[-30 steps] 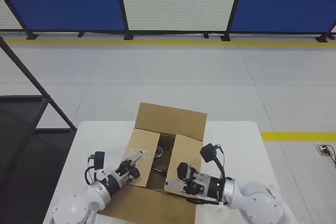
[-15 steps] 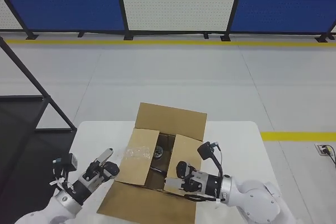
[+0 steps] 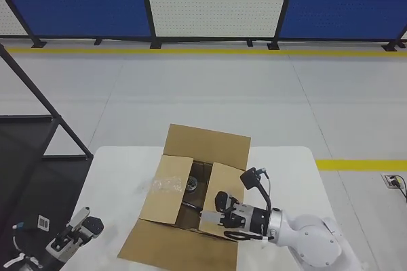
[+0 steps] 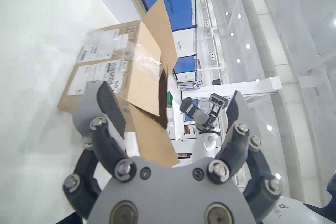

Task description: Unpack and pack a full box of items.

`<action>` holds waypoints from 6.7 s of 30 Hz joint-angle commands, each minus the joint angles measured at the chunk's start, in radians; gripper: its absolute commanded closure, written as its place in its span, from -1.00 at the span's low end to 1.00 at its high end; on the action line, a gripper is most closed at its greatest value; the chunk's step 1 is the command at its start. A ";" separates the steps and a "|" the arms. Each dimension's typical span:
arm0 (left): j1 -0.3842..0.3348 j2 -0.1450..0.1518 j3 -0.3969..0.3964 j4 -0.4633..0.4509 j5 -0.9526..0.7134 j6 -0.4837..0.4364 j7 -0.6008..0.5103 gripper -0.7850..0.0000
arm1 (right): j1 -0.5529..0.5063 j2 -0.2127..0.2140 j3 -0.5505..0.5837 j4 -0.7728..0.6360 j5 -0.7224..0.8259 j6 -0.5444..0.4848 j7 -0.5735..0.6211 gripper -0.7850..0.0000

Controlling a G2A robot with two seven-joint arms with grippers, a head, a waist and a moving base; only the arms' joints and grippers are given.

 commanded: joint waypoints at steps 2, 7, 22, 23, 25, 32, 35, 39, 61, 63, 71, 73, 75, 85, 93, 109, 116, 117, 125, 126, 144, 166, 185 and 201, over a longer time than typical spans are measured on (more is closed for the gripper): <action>-0.001 0.000 0.001 -0.001 -0.003 0.002 0.001 -1.00 | 0.000 0.000 0.000 0.000 0.000 0.000 0.001 -1.00; -0.001 0.000 0.001 -0.001 -0.003 0.002 0.001 -1.00 | 0.000 0.000 0.000 0.000 0.000 0.000 0.001 -1.00; -0.250 0.021 0.161 0.230 -0.053 0.058 -0.200 -1.00 | 0.000 0.000 0.000 0.000 0.000 0.000 0.001 -1.00; -0.266 0.021 0.173 0.242 -0.049 0.061 -0.199 -1.00 | 0.000 0.000 0.000 0.000 0.000 0.000 0.001 -1.00; -0.293 0.022 0.200 0.260 -0.034 0.062 -0.190 -1.00 | 0.000 0.000 0.000 0.000 0.000 0.000 0.001 -1.00; -0.345 0.022 0.270 0.299 0.026 0.053 -0.133 -1.00 | 0.000 0.000 0.000 0.000 0.000 0.000 0.001 -1.00; -0.347 0.023 0.291 0.302 0.049 0.046 -0.123 -1.00 | 0.000 0.000 0.000 0.000 0.000 0.000 0.001 -1.00; -0.343 0.025 0.307 0.300 0.058 0.047 -0.122 -1.00 | 0.000 0.000 0.000 0.000 0.000 0.000 0.001 -1.00; -0.252 0.029 0.243 0.260 -0.113 0.033 0.011 -1.00 | -0.031 0.010 0.002 -0.033 -0.012 -0.030 0.020 -1.00; -0.241 0.025 0.218 0.279 -0.210 0.054 0.055 -1.00 | -0.029 0.008 -0.007 -0.028 0.005 -0.030 0.007 -1.00; -0.199 0.009 0.165 0.284 -0.399 0.084 0.288 -1.00 | 0.120 -0.040 -0.170 0.113 0.129 0.154 -0.118 -1.00; -0.199 0.009 0.165 0.284 -0.399 0.084 0.288 -1.00 | 0.130 -0.043 -0.178 0.121 0.134 0.167 -0.117 -1.00; -0.199 0.009 0.165 0.284 -0.399 0.084 0.288 -1.00 | 0.130 -0.043 -0.178 0.121 0.134 0.167 -0.117 -1.00; -0.192 0.011 0.191 0.260 -0.342 0.122 0.284 -1.00 | 0.115 -0.048 -0.206 0.114 0.139 0.157 -0.134 -1.00; -0.226 0.007 0.297 0.258 -0.247 0.218 0.315 -1.00 | 0.171 -0.079 -0.306 0.183 0.205 0.141 -0.123 -1.00; -0.407 -0.009 0.465 0.428 -0.160 0.237 0.325 -1.00 | 0.232 -0.121 -0.376 0.284 0.247 0.126 -0.159 -1.00; -0.425 -0.015 0.493 0.447 -0.171 0.232 0.322 -1.00 | 0.230 -0.128 -0.375 0.295 0.247 0.129 -0.158 -1.00; -0.427 -0.015 0.496 0.448 -0.171 0.230 0.322 -1.00 | 0.230 -0.129 -0.374 0.296 0.247 0.129 -0.156 -1.00; -0.434 -0.023 0.506 0.460 -0.193 0.205 0.365 -0.80 | 0.235 -0.136 -0.372 0.309 0.248 0.132 -0.147 -1.00; -0.435 -0.023 0.507 0.462 -0.193 0.203 0.367 -0.80 | 0.237 -0.137 -0.372 0.310 0.247 0.132 -0.145 -1.00; -0.438 -0.026 0.490 0.477 -0.202 0.193 0.376 0.39 | 0.243 -0.151 -0.360 0.335 0.248 0.135 -0.135 -1.00; -0.411 -0.030 0.439 0.458 -0.262 0.166 0.404 1.00 | 0.280 -0.171 -0.367 0.400 0.239 0.218 -0.086 -1.00; -0.382 -0.035 0.391 0.436 -0.343 0.140 0.429 1.00 | 0.289 -0.183 -0.368 0.414 0.223 0.246 -0.069 -1.00; -0.319 -0.037 0.306 0.380 -0.442 0.121 0.439 1.00 | 0.310 -0.197 -0.371 0.444 0.229 0.243 -0.055 -1.00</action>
